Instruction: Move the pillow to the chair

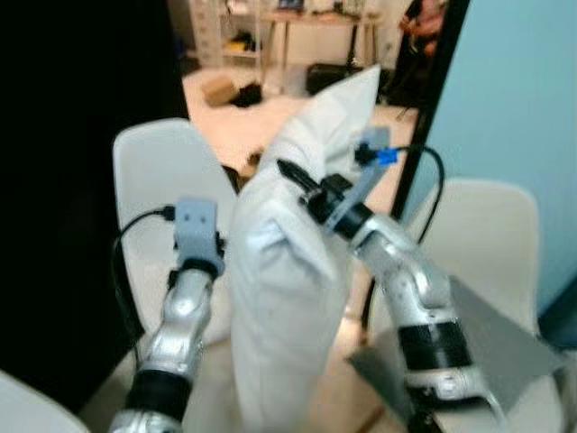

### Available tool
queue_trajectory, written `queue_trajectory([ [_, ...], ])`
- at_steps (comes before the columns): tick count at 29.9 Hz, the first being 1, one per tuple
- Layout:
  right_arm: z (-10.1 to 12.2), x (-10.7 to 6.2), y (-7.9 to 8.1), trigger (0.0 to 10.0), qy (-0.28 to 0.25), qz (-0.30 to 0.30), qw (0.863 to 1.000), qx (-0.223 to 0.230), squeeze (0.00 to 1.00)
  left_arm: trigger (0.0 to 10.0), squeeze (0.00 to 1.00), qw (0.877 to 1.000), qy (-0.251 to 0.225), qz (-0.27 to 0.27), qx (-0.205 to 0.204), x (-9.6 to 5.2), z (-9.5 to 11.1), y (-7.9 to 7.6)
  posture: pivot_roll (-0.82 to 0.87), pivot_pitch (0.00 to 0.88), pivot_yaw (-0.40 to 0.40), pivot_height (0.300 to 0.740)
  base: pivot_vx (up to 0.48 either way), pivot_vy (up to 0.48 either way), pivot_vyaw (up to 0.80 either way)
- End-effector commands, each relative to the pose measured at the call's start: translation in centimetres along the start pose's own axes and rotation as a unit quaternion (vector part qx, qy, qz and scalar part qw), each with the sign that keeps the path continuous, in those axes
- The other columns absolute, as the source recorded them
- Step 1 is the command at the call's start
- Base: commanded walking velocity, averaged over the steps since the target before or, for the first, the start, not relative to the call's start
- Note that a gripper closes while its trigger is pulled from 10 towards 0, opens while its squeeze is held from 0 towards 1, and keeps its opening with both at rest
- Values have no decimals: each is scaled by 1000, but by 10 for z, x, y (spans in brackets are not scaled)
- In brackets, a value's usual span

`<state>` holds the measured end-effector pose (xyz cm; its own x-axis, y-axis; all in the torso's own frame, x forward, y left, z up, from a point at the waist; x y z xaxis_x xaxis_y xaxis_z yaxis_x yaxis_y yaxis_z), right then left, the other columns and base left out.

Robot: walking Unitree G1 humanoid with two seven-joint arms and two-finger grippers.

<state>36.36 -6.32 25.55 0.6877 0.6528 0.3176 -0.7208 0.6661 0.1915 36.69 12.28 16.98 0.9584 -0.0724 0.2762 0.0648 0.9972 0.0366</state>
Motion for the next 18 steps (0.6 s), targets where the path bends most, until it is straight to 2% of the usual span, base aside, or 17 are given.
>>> queue_trajectory([
  [1,21,11,19,10000,-45,43,998,-4,0,10000,0,1000,5,1,4,-3,-3,2,34,16,-15,725,439,0,0],
  [7,24,10,25,10000,-52,67,996,-6,0,10000,0,1000,0,1,4,-1,0,2,33,13,-16,725,441,0,0],
  [18,25,11,23,10000,-56,62,996,6,0,10000,0,1000,-4,3,8,-1,2,2,39,10,-19,725,440,0,0],
])
Point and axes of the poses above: a point about 5 cm out from each wrist's last joint towards the gripper, its own x axis pointing out of the wrist towards the gripper, its own z axis along the axis of the wrist's last joint, y = z × x, the point moved 3 cm from there along x, pointing out of the wrist towards the gripper
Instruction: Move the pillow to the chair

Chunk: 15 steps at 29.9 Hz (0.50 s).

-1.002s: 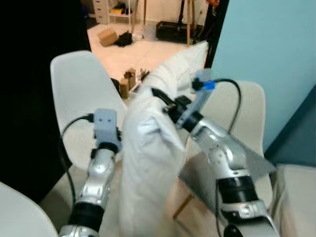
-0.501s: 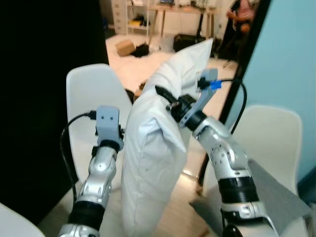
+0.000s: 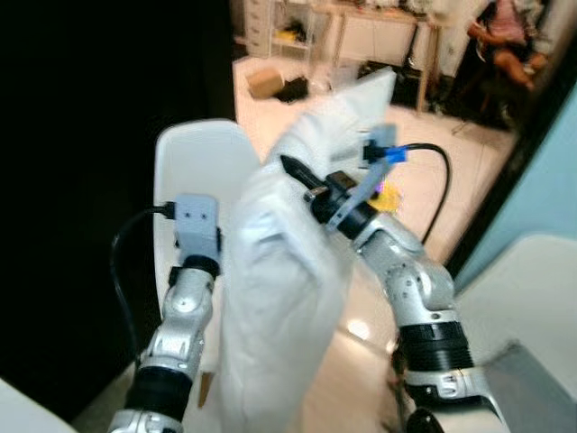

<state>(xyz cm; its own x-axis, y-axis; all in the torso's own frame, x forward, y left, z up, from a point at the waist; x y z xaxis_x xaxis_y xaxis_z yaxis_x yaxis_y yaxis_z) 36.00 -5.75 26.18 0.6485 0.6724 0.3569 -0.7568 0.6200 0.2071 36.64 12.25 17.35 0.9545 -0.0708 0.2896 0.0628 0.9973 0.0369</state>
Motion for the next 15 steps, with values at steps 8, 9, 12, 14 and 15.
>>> queue_trajectory([
  [8,20,9,18,10000,-41,46,998,-2,0,10000,0,1000,2,1,9,-2,-1,2,40,12,-19,725,440,0,0],
  [9,20,9,19,10000,-42,49,998,1,0,10000,0,1000,2,0,9,-2,-1,2,41,12,-19,725,442,0,0],
  [12,22,8,22,10000,-49,61,997,16,0,10000,0,1000,2,0,11,-2,-1,2,44,11,-19,725,442,0,0],
  [14,23,8,25,10000,-53,72,996,21,0,10000,0,1000,0,1,13,-2,0,3,46,9,-20,725,441,0,0],
  [15,24,8,27,10000,-55,80,995,25,0,10000,0,1000,-1,2,15,-2,1,3,46,9,-20,725,439,0,0],
])
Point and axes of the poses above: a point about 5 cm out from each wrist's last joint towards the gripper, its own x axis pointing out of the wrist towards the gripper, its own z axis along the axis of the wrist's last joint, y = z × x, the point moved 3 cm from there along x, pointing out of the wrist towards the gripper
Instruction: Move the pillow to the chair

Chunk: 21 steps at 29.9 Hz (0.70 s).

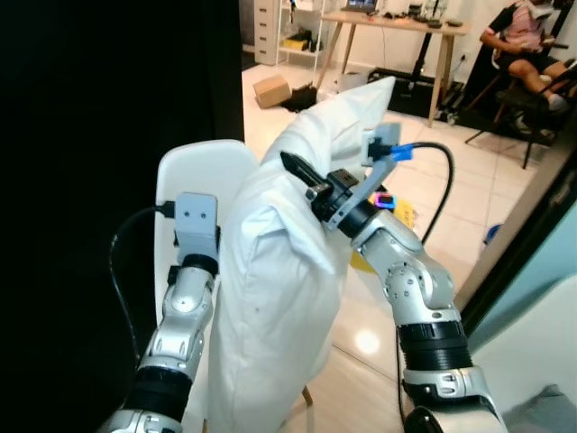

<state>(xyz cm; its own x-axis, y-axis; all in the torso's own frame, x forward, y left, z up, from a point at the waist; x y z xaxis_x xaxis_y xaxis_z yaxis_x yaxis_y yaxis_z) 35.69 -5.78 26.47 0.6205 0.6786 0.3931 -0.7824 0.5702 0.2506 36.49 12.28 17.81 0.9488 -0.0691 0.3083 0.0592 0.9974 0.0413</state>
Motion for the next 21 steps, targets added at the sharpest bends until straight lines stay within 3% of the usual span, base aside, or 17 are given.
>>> queue_trajectory([
  [1,19,11,31,10000,-37,82,996,-3,0,10000,0,999,1,19,31,-1,2,8,48,7,-22,725,356,0,0],
  [4,17,11,41,10000,-30,117,993,-1,0,10000,0,991,-32,90,92,3,23,28,55,6,-27,725,119,0,0],
  [5,17,11,41,10000,-30,117,993,-1,0,10000,0,991,-32,90,92,3,23,28,55,6,-27,725,0,0,0],
  [7,13,12,45,10000,-19,130,991,-1,0,10000,0,981,-56,148,110,4,44,46,65,5,-35,725,0,0,0],
  [9,13,12,45,10000,-19,130,991,-1,0,10000,0,981,-56,148,110,4,44,46,65,5,-35,725,0,0,0],
  [10,9,13,48,10000,-11,140,990,0,0,10000,0,967,-87,186,150,4,67,63,76,4,-44,725,0,0,0],
  [12,9,13,48,10000,-11,140,990,0,0,10000,0,967,-87,186,150,4,67,63,76,4,-44,725,0,0,0],
  [13,8,14,49,10000,-9,143,990,1,0,10000,0,962,-99,195,166,3,74,68,76,4,-44,725,0,0,0],
  [14,11,16,53,10000,-17,154,988,13,0,10000,0,936,-148,233,218,1,111,87,100,1,-60,725,0,0,0],
  [15,11,16,53,10000,-17,154,988,13,0,10000,0,936,-148,233,218,1,111,87,100,1,-60,725,0,0,0],
  [17,19,19,56,10000,-40,167,984,44,0,10000,0,893,-213,282,279,-9,161,104,109,4,-66,725,0,0,0],
  [18,19,19,56,10000,-40,167,984,44,0,10000,0,893,-213,282,279,-9,161,104,109,4,-66,725,0,0,0],
  [19,16,21,50,10000,-31,150,987,42,0,10000,0,878,-232,288,304,-13,174,100,109,5,-67,725,0,0,0],
  [21,-10,22,26,10000,37,83,996,14,0,10000,0,876,-232,272,324,-12,170,84,110,11,-69,725,0,0,0],
])
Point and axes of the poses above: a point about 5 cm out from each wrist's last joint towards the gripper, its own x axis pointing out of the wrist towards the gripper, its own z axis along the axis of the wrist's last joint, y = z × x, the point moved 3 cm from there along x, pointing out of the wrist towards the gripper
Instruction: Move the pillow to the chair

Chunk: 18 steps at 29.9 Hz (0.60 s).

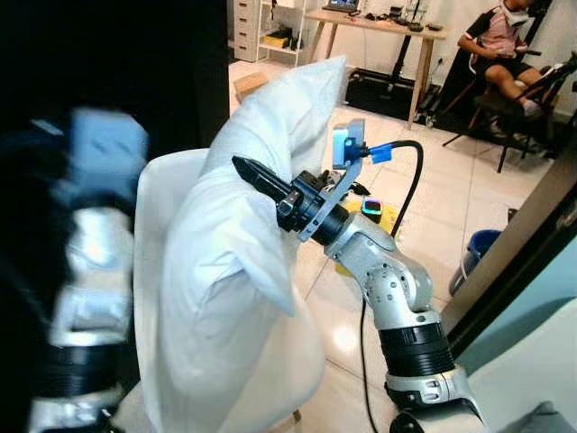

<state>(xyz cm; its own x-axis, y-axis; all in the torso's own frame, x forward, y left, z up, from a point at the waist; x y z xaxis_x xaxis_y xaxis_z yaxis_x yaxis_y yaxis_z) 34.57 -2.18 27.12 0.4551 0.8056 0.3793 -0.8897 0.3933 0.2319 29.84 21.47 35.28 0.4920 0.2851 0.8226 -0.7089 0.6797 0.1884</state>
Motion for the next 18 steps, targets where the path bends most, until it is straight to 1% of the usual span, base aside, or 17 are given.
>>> queue_trajectory([
  [1,-17,-5,-20,10000,50,-57,997,-29,0,10000,0,999,19,-45,13,-18,-5,-24,111,12,-69,725,0,0,0],
  [2,-31,-11,-31,10000,85,-85,992,-34,0,10000,0,998,30,-56,7,-24,-8,-31,107,16,-69,725,0,0,0],
  [3,-31,-11,-31,10000,85,-85,992,-34,0,10000,0,998,30,-56,7,-24,-8,-31,107,16,-69,725,0,0,0],
  [4,-50,-23,-47,10000,138,-133,980,-47,0,10000,0,996,43,-74,4,-33,-11,-41,105,20,-67,725,0,0,0],
  [5,-72,-40,-65,10000,197,-189,960,-55,0,10000,0,993,57,-99,1,-44,-17,-53,102,21,-66,725,0,0,0],
  [7,-72,-40,-65,10000,197,-189,960,-55,0,10000,0,993,57,-99,1,-44,-17,-53,102,21,-66,725,0,0,0],
  [8,-85,-54,-76,10000,236,-225,943,-61,0,10000,0,991,65,-116,-1,-52,-20,-60,98,24,-63,725,0,0,0],
  [9,-111,-86,-93,10000,306,-281,907,-65,0,10000,0,985,93,-142,-8,-68,-31,-72,92,28,-58,725,0,0,0],
  [10,-111,-86,-93,10000,306,-281,907,-65,0,10000,0,985,93,-142,-8,-68,-31,-72,92,28,-58,725,0,0,0],
  [11,-126,-109,-101,10000,349,-312,881,-65,0,10000,0,981,114,-158,-10,-79,-38,-78,93,31,-55,725,0,0,0],
  [12,-138,-137,-109,10000,398,-344,846,-83,0,10000,0,975,139,-174,-14,-89,-47,-84,95,33,-54,721,0,0,0],
  [13,-146,-160,-114,10000,437,-367,815,-98,0,10000,0,968,162,-190,-23,-98,-55,-88,96,36,-50,716,0,0,0],
  [14,-146,-160,-114,10000,437,-367,815,-98,0,10000,0,968,162,-190,-23,-98,-55,-88,96,36,-50,716,0,0,0],
  [15,-149,-170,-117,10000,456,-378,798,-109,0,10000,0,964,175,-198,-27,-101,-58,-89,96,36,-50,711,0,0,0],
  [16,-149,-170,-117,10000,456,-378,798,-109,0,10000,0,964,175,-198,-27,-101,-58,-89,96,36,-50,711,0,0,0],
  [17,-150,-179,-118,10000,469,-387,786,-111,0,10000,0,960,189,-203,-34,-105,-61,-90,96,38,-44,706,0,0,0],
  [18,-151,-186,-120,10000,479,-393,777,-112,0,10000,0,955,208,-207,-53,-108,-65,-92,94,39,-44,701,0,0,0],
])
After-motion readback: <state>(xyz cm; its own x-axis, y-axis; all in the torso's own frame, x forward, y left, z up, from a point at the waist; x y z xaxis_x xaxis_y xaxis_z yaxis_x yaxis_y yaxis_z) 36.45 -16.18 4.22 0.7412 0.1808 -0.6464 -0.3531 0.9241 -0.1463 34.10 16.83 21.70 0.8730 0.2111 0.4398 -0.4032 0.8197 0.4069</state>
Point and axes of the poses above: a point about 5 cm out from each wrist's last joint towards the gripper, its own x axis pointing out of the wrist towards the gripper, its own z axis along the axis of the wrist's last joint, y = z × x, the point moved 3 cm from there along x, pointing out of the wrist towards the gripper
